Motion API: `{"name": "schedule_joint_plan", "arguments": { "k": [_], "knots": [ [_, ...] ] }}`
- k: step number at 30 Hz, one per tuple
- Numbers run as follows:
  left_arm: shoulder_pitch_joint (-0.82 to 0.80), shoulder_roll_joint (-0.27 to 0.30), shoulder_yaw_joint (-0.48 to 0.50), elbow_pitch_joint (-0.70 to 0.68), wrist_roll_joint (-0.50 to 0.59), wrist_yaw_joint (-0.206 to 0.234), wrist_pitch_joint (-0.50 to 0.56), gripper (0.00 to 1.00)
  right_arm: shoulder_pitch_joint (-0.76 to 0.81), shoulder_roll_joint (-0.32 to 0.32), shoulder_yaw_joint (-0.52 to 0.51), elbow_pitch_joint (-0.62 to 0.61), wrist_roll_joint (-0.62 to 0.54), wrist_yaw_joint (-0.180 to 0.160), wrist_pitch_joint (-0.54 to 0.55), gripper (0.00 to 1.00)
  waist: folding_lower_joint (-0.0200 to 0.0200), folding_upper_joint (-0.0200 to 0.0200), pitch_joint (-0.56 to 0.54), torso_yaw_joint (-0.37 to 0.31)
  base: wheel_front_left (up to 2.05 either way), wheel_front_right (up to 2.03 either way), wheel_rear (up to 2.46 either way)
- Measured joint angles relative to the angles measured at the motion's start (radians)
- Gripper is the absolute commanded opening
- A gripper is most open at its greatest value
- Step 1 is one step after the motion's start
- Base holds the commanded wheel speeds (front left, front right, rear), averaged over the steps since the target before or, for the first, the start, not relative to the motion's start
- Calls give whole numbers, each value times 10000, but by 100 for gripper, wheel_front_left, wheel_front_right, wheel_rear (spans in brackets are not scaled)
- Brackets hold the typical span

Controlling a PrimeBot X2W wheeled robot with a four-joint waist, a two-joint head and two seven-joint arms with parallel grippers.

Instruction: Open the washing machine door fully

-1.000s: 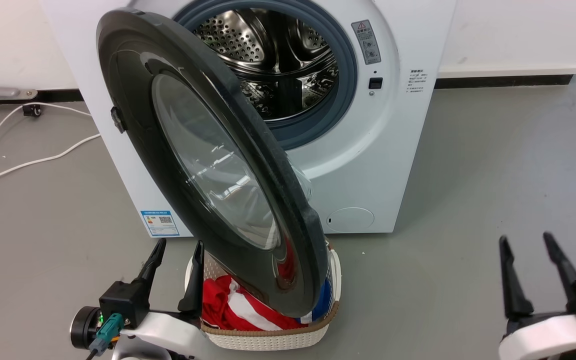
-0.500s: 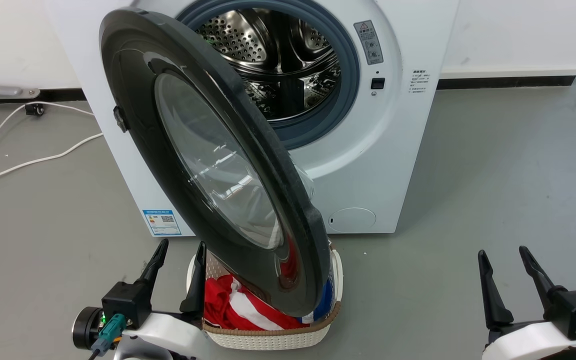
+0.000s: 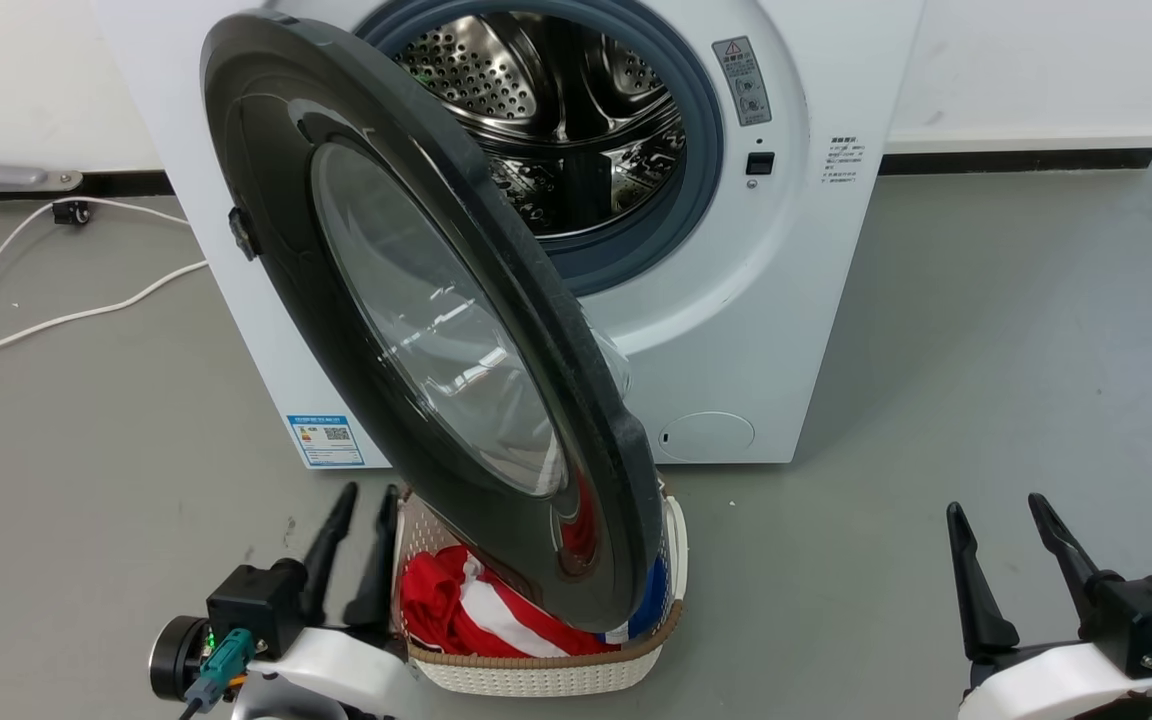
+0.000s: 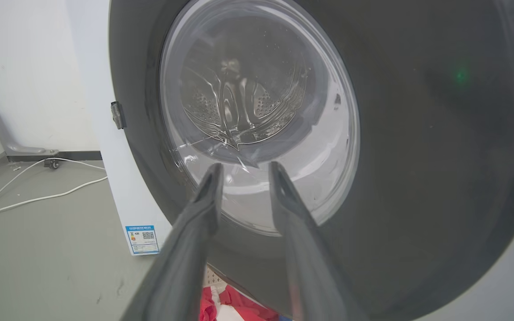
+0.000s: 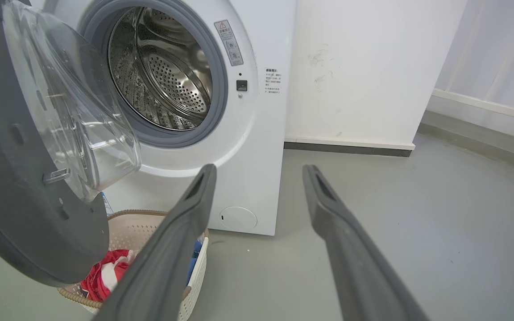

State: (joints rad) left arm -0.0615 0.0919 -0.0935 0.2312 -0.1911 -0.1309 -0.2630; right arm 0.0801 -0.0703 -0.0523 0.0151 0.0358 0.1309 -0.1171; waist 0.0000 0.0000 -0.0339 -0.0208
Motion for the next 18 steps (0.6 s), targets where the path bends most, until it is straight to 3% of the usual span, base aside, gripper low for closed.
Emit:
{"name": "schedule_joint_plan", "arguments": {
  "k": [7, 18],
  "knots": [
    [-61, 8, -40, -163, -150, 0, 2, 0, 2, 19, 2, 2, 2, 0, 4, 100, 0, 0, 19, 21, 0, 0, 0],
    [-1775, -155, -211, -2767, 309, 443, 0, 0, 3, 69, -102, -48, 6, 0, 94, 100, 0, 0, -11, 194, 0, 0, 0]
  ]
}}
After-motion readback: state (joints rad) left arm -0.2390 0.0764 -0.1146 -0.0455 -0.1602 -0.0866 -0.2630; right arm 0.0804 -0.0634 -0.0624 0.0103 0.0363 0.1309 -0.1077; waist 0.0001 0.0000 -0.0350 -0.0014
